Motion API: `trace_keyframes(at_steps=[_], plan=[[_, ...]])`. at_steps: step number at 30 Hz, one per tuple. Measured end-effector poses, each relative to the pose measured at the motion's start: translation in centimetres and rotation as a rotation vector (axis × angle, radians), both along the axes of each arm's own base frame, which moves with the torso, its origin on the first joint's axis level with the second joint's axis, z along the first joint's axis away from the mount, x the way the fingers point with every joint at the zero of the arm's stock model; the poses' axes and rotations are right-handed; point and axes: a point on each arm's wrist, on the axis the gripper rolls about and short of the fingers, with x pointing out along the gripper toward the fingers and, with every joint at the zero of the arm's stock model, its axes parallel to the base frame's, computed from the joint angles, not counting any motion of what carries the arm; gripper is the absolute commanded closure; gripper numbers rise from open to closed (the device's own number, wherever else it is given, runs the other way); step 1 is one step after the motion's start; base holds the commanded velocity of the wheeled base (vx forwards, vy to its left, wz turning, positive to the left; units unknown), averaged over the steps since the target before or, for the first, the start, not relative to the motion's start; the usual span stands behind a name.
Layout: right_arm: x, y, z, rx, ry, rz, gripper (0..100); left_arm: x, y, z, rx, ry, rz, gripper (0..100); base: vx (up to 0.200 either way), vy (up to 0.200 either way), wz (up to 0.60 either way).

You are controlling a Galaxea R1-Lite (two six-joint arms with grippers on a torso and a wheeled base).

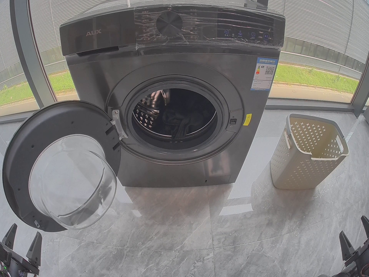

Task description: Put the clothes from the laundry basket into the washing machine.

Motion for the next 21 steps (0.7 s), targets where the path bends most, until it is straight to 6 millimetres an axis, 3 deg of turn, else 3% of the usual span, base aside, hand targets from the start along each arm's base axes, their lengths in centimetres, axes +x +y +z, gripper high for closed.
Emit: trace_keyframes(at_steps=[8,21], plan=[[-0.4,-0.2,-0.2,-0.017,-0.042,-0.105,0,-0.7,-0.2,-0.4,0.15,-0.019,0.11,0,0.0,0.0,0.0],[-0.5,0.3,-0.2,0.029,-0.047,0.103,0,-1.2,-0.6,-1.1,0.071,-0.05,-0.055,0,0.0,0.0,0.0]])
